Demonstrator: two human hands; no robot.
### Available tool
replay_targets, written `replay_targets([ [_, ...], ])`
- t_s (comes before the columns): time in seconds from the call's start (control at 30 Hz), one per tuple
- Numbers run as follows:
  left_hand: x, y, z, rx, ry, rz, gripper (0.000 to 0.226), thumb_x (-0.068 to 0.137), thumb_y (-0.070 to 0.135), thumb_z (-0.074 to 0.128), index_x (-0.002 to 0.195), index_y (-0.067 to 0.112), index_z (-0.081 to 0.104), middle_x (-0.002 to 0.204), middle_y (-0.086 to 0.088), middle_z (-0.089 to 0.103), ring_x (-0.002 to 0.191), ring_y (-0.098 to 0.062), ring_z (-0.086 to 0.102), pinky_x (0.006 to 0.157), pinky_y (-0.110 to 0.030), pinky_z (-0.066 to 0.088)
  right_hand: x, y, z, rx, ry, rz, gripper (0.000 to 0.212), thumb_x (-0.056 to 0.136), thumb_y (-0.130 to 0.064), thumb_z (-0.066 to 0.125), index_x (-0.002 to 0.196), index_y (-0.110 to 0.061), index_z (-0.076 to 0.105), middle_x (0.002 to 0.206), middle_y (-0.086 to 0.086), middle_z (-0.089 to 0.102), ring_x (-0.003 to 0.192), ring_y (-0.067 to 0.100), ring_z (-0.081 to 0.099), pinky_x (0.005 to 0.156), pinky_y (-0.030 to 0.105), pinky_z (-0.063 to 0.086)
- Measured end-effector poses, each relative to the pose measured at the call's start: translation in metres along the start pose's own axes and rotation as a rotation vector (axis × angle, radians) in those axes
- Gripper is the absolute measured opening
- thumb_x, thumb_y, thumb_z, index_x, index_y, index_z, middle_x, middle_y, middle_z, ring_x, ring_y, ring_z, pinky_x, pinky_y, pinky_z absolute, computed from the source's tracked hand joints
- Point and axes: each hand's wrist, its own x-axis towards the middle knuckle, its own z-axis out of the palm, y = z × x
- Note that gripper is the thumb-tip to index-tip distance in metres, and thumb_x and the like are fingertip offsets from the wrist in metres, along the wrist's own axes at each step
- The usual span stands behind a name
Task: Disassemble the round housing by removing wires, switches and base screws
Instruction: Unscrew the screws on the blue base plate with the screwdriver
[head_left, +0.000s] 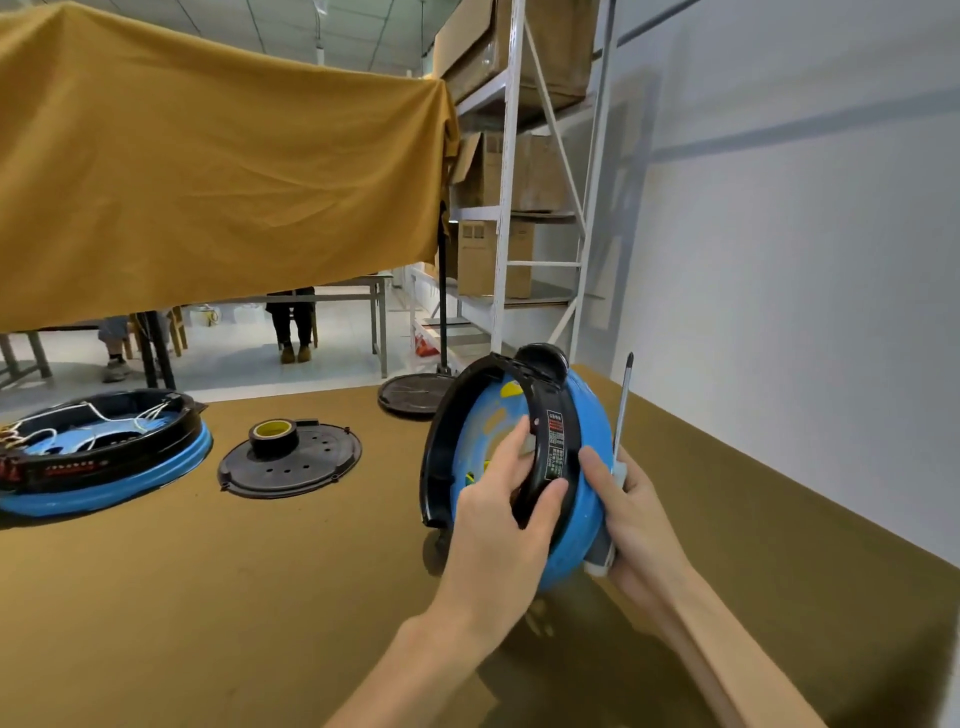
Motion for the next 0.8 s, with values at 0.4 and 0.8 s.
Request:
replay_targets([
  [0.4, -0.003, 0.007, -0.005, -0.069, 0.155, 0.03, 0.055, 0.099, 0.006, 0.064, 0.15, 0.024, 0.05, 0.134, 0.018, 0.065, 0.125, -0.002, 0.061, 0.103, -0.03, 0.054, 0.001, -0.002, 0.015, -0.023, -0.017, -0.051, 0.039, 0.084, -0.038, 0.075, 0.12, -0.023, 0.07, 0.118, 0.014, 0.074, 0.107, 0.034, 0.071, 0.086, 0.043, 0.061],
  [0.8, 0.027, 0.014, -0.115, 0.009, 0.148, -0.306, 0.089, 0.065, 0.022, 0.096, 0.138, 0.017, 0.045, 0.117, 0.004, 0.067, 0.098, 0.003, 0.069, 0.07, -0.014, 0.058, 0.031, -0.017, 0.13, -0.441, -0.259, -0.166, 0.041, 0.102, -0.054, 0.049, 0.071, -0.033, 0.066, 0.067, 0.017, 0.059, 0.061, 0.024, 0.058, 0.059, 0.035, 0.051],
])
